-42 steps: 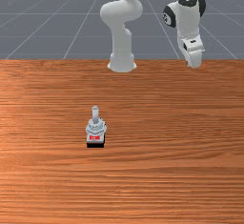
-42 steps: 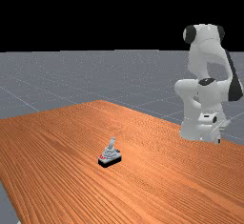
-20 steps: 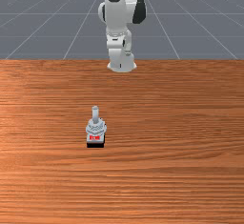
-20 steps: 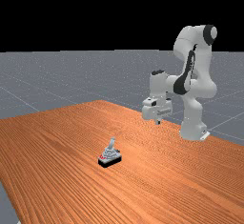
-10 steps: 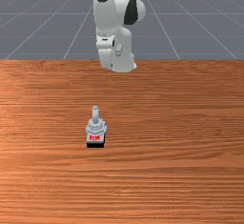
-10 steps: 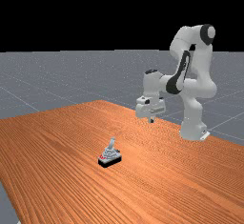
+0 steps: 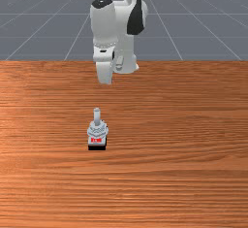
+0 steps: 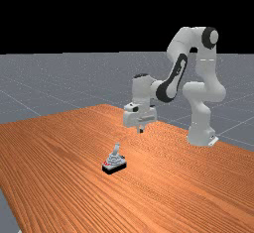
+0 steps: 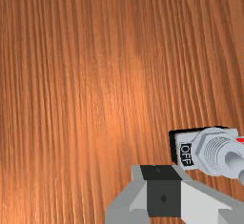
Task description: Turn on the trigger
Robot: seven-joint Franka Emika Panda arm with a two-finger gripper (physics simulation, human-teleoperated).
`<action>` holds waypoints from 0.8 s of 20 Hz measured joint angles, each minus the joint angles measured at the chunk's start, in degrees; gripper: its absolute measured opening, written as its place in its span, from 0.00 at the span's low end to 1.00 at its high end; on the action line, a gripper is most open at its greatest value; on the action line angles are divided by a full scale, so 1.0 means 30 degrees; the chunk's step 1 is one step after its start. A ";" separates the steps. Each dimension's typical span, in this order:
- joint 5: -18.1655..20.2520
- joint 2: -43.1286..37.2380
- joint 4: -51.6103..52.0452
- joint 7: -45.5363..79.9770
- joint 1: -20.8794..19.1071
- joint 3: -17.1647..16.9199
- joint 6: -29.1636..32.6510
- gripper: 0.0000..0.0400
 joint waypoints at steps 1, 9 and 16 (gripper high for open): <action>-0.0089 0.0294 0.0437 -0.0314 -0.0012 0.0012 -0.0754 0.00; 0.0984 0.2003 0.0384 0.0289 -0.0010 0.0109 0.0685 0.00; 0.1568 0.2258 0.0568 -0.1648 -0.0646 0.0045 0.1254 0.00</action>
